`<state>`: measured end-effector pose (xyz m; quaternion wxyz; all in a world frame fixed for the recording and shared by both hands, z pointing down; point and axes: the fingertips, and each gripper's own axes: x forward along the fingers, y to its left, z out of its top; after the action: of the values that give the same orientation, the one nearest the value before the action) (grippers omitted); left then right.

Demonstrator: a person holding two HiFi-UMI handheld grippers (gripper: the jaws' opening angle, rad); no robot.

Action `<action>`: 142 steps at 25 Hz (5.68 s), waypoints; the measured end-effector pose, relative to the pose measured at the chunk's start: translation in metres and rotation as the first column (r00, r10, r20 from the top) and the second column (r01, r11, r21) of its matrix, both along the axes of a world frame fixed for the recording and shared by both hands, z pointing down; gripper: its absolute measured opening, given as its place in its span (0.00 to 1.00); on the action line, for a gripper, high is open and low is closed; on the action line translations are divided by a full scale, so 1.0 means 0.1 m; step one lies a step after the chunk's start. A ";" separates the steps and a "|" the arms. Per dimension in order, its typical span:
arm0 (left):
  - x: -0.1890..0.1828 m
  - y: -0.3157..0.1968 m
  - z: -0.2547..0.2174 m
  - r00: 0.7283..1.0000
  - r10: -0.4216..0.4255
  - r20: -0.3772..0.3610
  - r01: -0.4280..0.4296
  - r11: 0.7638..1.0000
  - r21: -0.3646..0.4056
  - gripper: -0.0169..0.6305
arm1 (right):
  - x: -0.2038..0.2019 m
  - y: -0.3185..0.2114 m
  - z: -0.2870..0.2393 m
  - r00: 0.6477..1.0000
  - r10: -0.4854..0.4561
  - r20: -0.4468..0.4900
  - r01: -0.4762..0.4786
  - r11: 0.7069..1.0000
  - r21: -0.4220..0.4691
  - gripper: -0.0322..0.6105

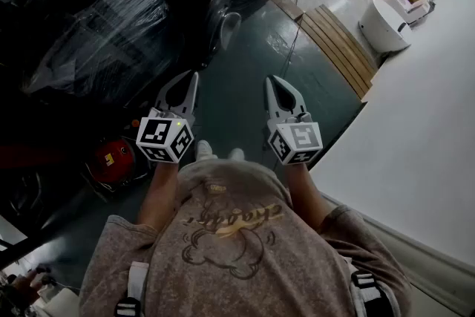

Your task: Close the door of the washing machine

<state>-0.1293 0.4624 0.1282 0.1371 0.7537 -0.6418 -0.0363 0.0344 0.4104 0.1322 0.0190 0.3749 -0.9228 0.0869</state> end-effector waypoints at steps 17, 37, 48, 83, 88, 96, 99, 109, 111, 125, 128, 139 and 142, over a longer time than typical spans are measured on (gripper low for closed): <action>-0.05 -0.26 0.20 0.999 -0.038 0.003 0.038 0.999 -0.009 0.03 | 0.08 -0.39 0.23 1.000 -0.020 -0.005 0.020 0.999 -0.027 0.04; -1.32 -1.88 0.40 1.000 0.008 0.004 -0.008 0.998 -0.064 0.03 | -1.38 -1.91 0.32 0.999 -0.038 -0.025 0.036 0.997 -0.074 0.04; -1.46 -2.28 0.61 0.997 0.058 -0.043 -0.062 0.992 -0.107 0.03 | -1.59 -2.26 0.54 0.998 -0.015 -0.064 0.008 0.994 -0.111 0.04; -1.45 -2.82 2.93 0.994 0.087 -0.062 -0.103 0.932 -0.347 0.23 | -1.53 -2.71 2.43 0.987 -0.093 -0.129 0.055 0.962 -0.268 0.34; -1.45 -2.77 3.27 0.992 0.108 -0.070 -0.126 0.920 -0.372 0.23 | -1.52 -2.61 2.66 0.986 -0.103 -0.132 0.060 0.954 -0.293 0.34; -1.34 -2.72 3.44 0.986 0.148 -0.076 -0.167 0.900 -0.403 0.23 | -1.43 -2.52 2.80 0.986 -0.082 -0.146 0.032 0.946 -0.322 0.32; -1.34 -2.72 3.45 0.986 0.143 -0.084 -0.165 0.901 -0.401 0.23 | -1.40 -2.49 2.82 0.985 -0.081 -0.150 0.029 0.946 -0.322 0.32; -1.17 -2.73 3.46 0.967 0.228 -0.117 -0.256 0.877 -0.406 0.21 | -1.24 -2.46 2.80 0.986 -0.015 -0.169 -0.039 0.949 -0.312 0.32; -1.09 -2.73 3.47 0.958 0.259 -0.123 -0.286 0.869 -0.404 0.20 | -1.17 -2.45 2.80 0.986 0.010 -0.167 -0.061 0.950 -0.305 0.32; -0.18 -2.97 3.49 0.899 0.405 -0.169 -0.438 0.806 -0.398 0.17 | -0.57 -2.43 2.87 0.976 0.116 -0.183 -0.172 0.928 -0.330 0.32; 0.04 -3.04 3.50 0.884 0.436 -0.170 -0.465 0.784 -0.410 0.18 | -0.47 -2.50 2.87 0.977 0.125 -0.173 -0.178 0.927 -0.331 0.32; 0.72 -3.45 3.44 0.849 0.494 -0.189 -0.525 0.741 -0.418 0.18 | 0.00 -2.68 2.96 0.973 0.171 -0.154 -0.217 0.906 -0.365 0.32; 0.84 -3.56 3.44 0.849 0.492 -0.192 -0.524 0.737 -0.426 0.18 | 0.10 -2.74 3.01 0.977 0.154 -0.150 -0.202 0.900 -0.386 0.31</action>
<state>-0.0454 0.1064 0.4724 0.3386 0.8432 -0.3962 0.1316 0.0449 0.1362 0.4336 0.1404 0.4503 -0.8448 0.2528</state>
